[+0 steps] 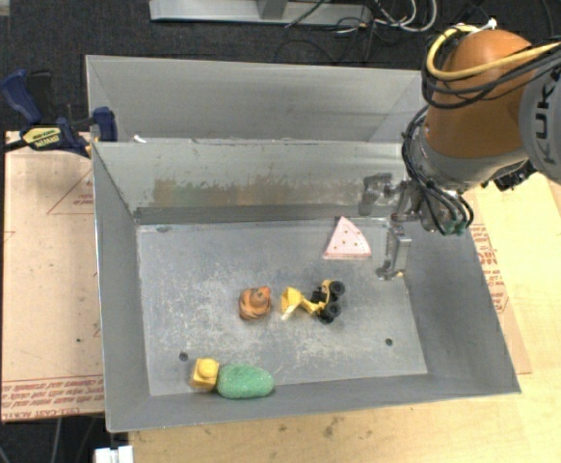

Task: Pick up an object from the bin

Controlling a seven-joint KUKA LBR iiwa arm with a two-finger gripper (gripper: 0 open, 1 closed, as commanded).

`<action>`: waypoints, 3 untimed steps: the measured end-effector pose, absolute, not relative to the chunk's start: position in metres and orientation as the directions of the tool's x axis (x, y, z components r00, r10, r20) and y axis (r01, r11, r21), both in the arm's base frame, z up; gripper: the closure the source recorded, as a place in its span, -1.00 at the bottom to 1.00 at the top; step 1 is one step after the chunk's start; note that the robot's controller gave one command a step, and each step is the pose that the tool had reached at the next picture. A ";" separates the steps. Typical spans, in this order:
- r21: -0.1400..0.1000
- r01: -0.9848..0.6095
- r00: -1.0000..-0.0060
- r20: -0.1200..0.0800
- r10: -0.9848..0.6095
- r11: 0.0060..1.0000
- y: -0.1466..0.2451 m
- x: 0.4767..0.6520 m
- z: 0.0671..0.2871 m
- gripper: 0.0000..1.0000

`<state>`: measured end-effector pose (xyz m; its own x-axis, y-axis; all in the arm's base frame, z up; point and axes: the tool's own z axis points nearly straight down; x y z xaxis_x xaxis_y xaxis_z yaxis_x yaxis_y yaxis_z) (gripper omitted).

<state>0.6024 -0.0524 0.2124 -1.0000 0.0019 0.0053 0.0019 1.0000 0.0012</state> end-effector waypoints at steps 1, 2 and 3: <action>0.000 0.001 -1.000 -0.002 0.001 1.000 -0.052 0.603 0.217 -1.00; 0.002 -0.079 -0.997 -0.001 -0.079 0.997 0.001 0.622 0.124 1.00; 0.001 -0.079 -0.997 -0.002 -0.079 0.997 0.001 0.622 0.124 -1.00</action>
Offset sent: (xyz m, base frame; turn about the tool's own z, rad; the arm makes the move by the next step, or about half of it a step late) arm 0.0191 0.0520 -0.0879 -0.0793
